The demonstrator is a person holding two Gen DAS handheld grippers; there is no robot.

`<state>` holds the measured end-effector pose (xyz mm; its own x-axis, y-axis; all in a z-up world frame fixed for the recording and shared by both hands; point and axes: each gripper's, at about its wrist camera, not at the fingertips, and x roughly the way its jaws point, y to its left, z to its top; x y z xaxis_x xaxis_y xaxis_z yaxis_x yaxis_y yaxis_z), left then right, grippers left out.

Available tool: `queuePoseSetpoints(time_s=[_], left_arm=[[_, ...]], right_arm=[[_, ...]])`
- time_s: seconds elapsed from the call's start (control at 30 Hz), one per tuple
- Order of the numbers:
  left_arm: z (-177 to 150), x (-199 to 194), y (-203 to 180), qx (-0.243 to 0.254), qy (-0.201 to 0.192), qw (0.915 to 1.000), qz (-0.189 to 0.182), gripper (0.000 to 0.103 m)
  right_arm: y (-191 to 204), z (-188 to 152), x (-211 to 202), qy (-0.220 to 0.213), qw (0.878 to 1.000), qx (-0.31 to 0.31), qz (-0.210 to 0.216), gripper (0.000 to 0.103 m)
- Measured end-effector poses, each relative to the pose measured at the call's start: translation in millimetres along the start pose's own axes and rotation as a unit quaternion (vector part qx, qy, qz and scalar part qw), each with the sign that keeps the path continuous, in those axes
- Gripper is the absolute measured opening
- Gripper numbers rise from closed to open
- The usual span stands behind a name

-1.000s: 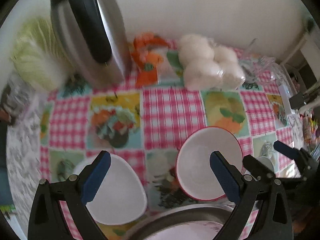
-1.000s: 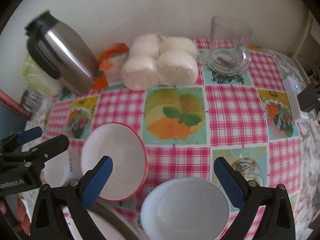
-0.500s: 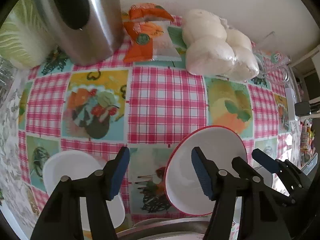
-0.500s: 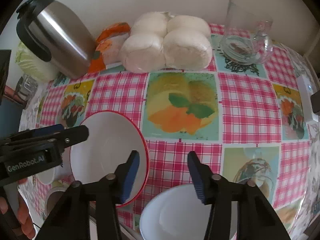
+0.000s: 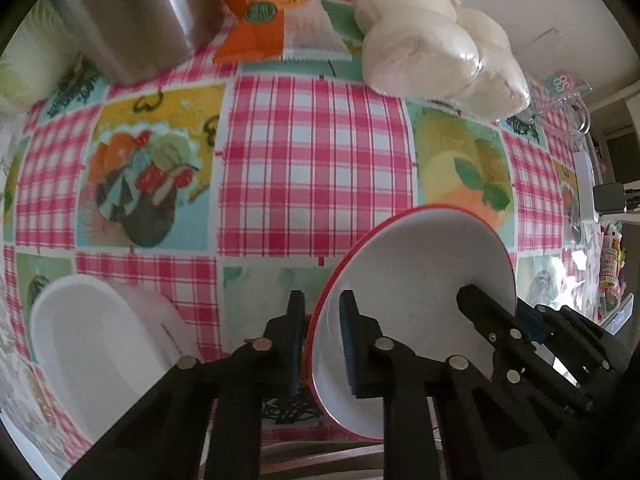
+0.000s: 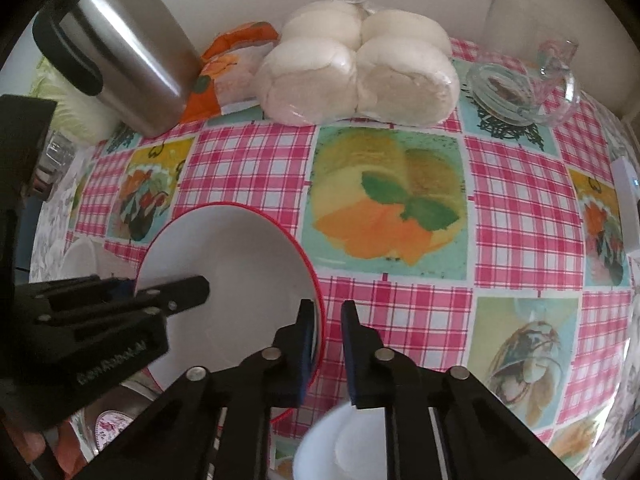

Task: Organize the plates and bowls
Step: 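Lift the red-rimmed bowl with both grippers and carry it over the floral plate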

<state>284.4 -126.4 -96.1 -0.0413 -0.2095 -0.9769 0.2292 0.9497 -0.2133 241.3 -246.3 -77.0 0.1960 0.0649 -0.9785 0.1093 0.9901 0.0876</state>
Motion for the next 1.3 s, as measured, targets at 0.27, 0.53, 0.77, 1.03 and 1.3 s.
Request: queuePoseSetpoints(time_s=[0.27, 0.53, 0.77, 1.03, 1.3], left_arm=[[-14, 6, 10, -0.020, -0.022, 0.9993, -0.023, 0.007], [-12, -12, 0, -0.015, -0.044, 0.9981, -0.041, 0.007], [-20, -53, -13, -0.009, -0.077, 0.9958, -0.049, 0.007], [-61, -88, -5, -0.026, -0.109, 0.9913, -0.070, 0.007], [-110, -101, 9, -0.037, -0.121, 0.9886, -0.081, 0.007]], right_arm=[[4, 0, 6, -0.003, 1.000, 0.001, -0.006, 0.008], [-6, 2, -10, -0.026, 0.999, 0.019, -0.003, 0.008], [-6, -2, -49, -0.054, 0.998, 0.013, -0.004, 0.008], [8, -32, -91, -0.078, 0.997, 0.001, -0.007, 0.008], [26, -75, -111, -0.083, 0.996, -0.014, -0.003, 0.008]])
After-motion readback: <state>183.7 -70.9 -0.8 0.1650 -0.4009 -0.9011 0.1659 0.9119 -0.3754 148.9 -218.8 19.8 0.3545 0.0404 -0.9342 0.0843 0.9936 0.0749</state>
